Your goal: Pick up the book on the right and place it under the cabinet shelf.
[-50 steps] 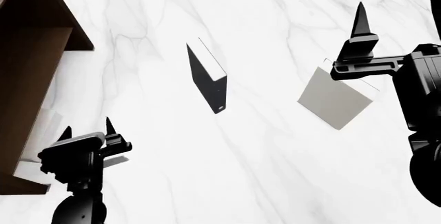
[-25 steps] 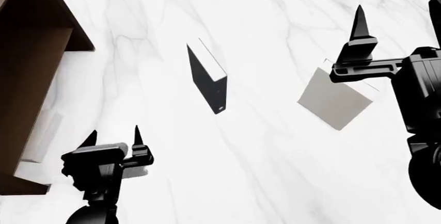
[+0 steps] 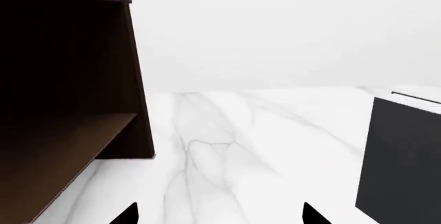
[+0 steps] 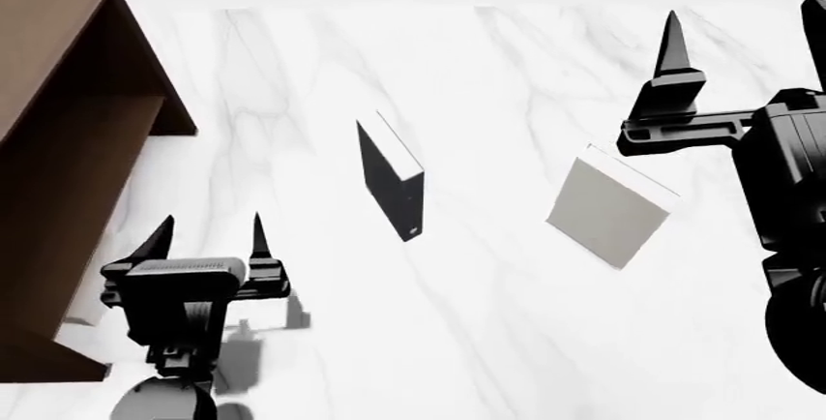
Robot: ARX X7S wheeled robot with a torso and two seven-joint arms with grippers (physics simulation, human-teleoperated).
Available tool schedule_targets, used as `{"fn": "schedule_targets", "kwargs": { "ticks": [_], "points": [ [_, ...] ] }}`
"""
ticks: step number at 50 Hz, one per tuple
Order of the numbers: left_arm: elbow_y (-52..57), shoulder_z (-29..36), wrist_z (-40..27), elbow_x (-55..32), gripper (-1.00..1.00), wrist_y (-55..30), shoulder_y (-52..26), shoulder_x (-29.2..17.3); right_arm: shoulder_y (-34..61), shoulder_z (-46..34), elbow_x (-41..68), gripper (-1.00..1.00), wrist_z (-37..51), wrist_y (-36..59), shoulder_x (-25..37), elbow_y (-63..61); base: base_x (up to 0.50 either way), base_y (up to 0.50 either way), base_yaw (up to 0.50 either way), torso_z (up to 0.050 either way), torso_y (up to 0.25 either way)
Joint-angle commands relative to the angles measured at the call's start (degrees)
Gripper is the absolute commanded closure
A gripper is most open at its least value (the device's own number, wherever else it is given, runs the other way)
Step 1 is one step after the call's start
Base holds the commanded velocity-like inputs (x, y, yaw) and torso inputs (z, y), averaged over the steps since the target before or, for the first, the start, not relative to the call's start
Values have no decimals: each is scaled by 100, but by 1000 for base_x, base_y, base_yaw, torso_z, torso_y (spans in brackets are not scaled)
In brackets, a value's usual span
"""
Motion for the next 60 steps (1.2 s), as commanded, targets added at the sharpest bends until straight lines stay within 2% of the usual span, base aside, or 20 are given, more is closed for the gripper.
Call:
{"fn": "schedule_targets", "kwargs": {
  "ticks": [1, 30, 60],
  "points": [
    [457, 87, -89, 21, -100, -209, 10, -81, -22, 16, -3, -100, -4, 1, 7, 0, 0, 0, 0, 0, 154],
    [1541, 364, -143, 76, -100, -724, 32, -285, -128, 56, -27, -100, 20, -84, 65, -46, 0, 0, 0, 0, 148],
    [2565, 344, -222, -136, -100, -1540, -297, -518, -110, 130, 6, -100, 26, -16, 51, -108, 0, 0, 0, 0, 148]
  ]
}}
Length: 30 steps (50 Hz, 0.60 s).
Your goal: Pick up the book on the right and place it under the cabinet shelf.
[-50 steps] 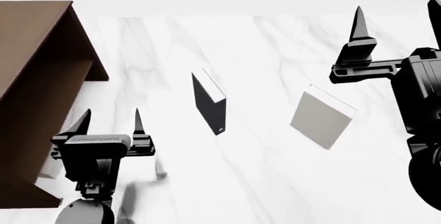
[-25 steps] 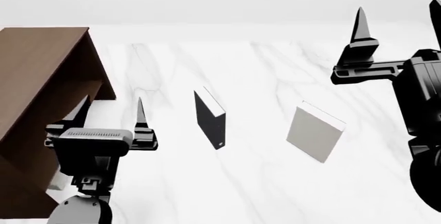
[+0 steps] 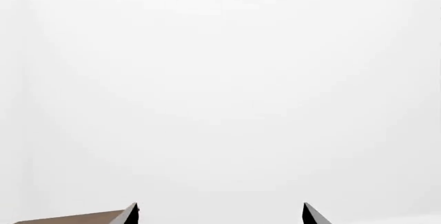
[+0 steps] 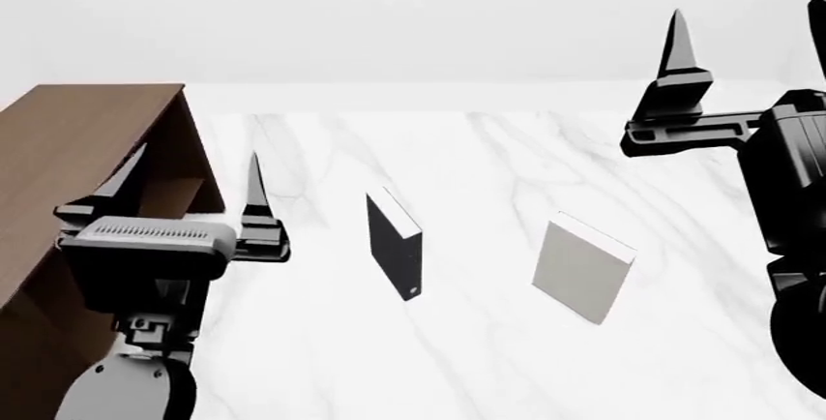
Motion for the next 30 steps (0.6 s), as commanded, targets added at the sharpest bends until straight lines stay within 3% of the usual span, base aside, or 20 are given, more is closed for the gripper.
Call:
{"fn": "schedule_targets", "kwargs": {
  "ticks": [1, 30],
  "points": [
    [322, -16, -30, -92, -100, -310, -151, -83, -12, 18, 12, -100, -9, 19, -13, -3, 0, 0, 0, 0, 188],
    [905, -82, -147, -279, -100, -868, -546, -270, -120, 44, -31, -100, -13, -49, -7, -13, 0, 0, 0, 0, 221]
  ]
}}
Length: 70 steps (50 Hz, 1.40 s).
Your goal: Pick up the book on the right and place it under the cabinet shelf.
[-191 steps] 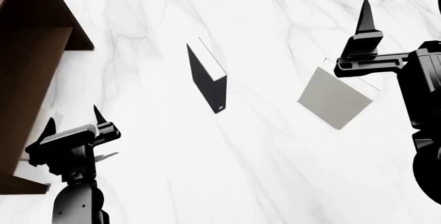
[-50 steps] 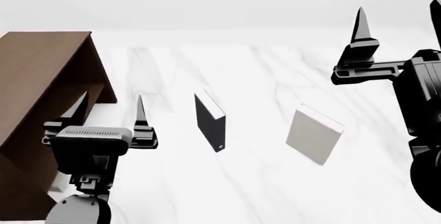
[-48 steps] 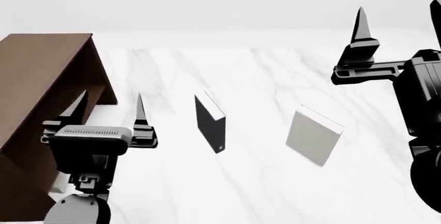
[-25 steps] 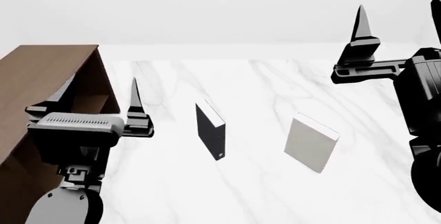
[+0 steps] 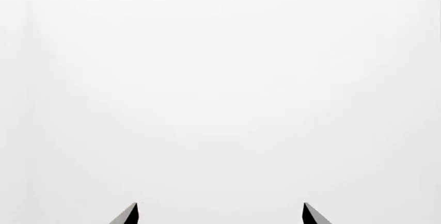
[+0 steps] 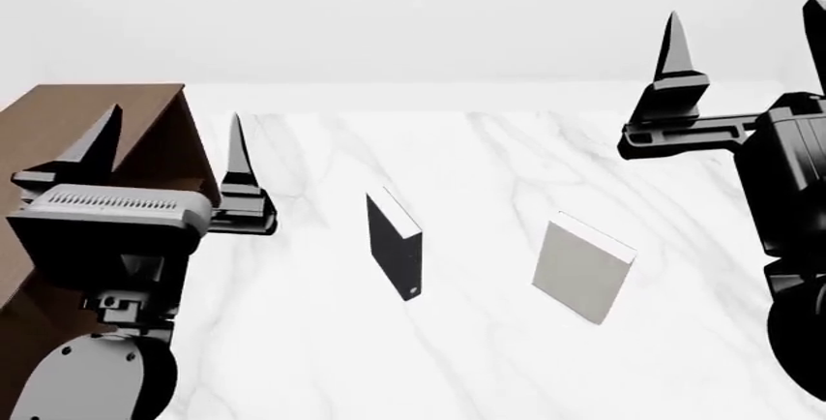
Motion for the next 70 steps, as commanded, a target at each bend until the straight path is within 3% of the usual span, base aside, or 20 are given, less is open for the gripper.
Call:
{"fn": "schedule_targets", "kwargs": {
  "ticks": [1, 52, 70],
  "points": [
    [267, -32, -49, -84, -100, -242, -153, -71, -51, 8, -17, -100, 2, -35, 11, -9, 0, 0, 0, 0, 250],
    [1032, -88, -244, -554, -100, -1432, -1272, -294, -321, 21, -151, -100, -23, -247, 17, 27, 0, 0, 0, 0, 6],
    [1367, -98, -316, -748, -100, -1979, -1763, -403, -123, 188, -567, -100, -10, -243, 82, -524, 0, 0, 0, 0, 0]
  ]
}}
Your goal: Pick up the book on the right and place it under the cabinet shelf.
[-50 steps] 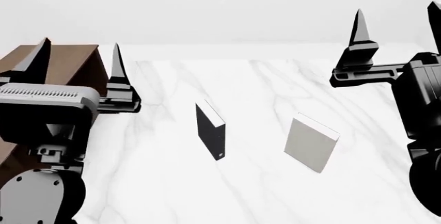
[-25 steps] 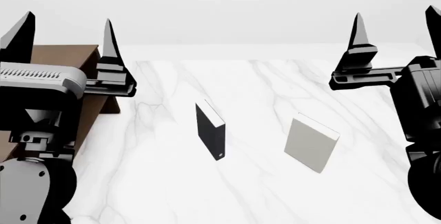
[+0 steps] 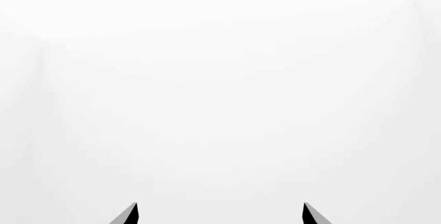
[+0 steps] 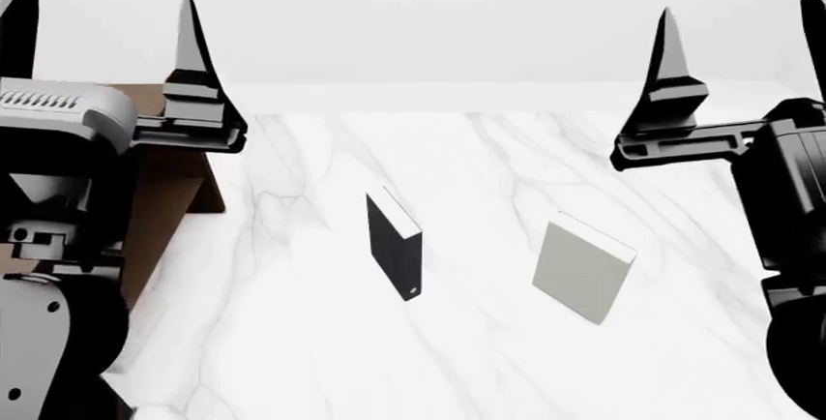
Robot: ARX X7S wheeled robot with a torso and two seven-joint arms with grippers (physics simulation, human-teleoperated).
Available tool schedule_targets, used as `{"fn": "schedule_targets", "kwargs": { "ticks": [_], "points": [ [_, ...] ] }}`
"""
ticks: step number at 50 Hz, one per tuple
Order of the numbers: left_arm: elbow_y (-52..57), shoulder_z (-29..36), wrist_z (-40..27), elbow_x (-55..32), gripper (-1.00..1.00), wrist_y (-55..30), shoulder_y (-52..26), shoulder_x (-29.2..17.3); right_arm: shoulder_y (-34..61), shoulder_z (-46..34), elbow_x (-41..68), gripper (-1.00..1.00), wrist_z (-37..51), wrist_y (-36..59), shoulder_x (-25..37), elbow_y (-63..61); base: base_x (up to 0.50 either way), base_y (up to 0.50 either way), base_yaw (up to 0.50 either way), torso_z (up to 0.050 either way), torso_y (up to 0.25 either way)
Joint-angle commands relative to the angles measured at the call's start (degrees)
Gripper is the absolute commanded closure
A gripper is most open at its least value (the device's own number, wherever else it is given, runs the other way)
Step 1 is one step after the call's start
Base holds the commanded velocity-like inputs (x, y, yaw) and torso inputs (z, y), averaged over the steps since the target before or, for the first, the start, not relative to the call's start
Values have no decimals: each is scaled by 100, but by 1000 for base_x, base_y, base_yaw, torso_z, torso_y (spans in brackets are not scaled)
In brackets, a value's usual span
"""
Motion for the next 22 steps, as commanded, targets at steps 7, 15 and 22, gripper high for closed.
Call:
{"fn": "schedule_targets", "kwargs": {
  "ticks": [7, 15, 22],
  "points": [
    [285, -34, -83, -212, -100, -495, -393, -60, 111, 114, -350, -100, -15, -13, 53, -365, 0, 0, 0, 0, 0],
    [397, -77, -119, -322, -100, -682, -498, -76, 153, 182, -471, -100, -7, -62, 73, -500, 0, 0, 0, 0, 0],
    [533, -136, -155, -434, -100, -896, -607, -111, 177, 227, -554, -100, 3, -83, 101, -575, 0, 0, 0, 0, 0]
  ]
}}
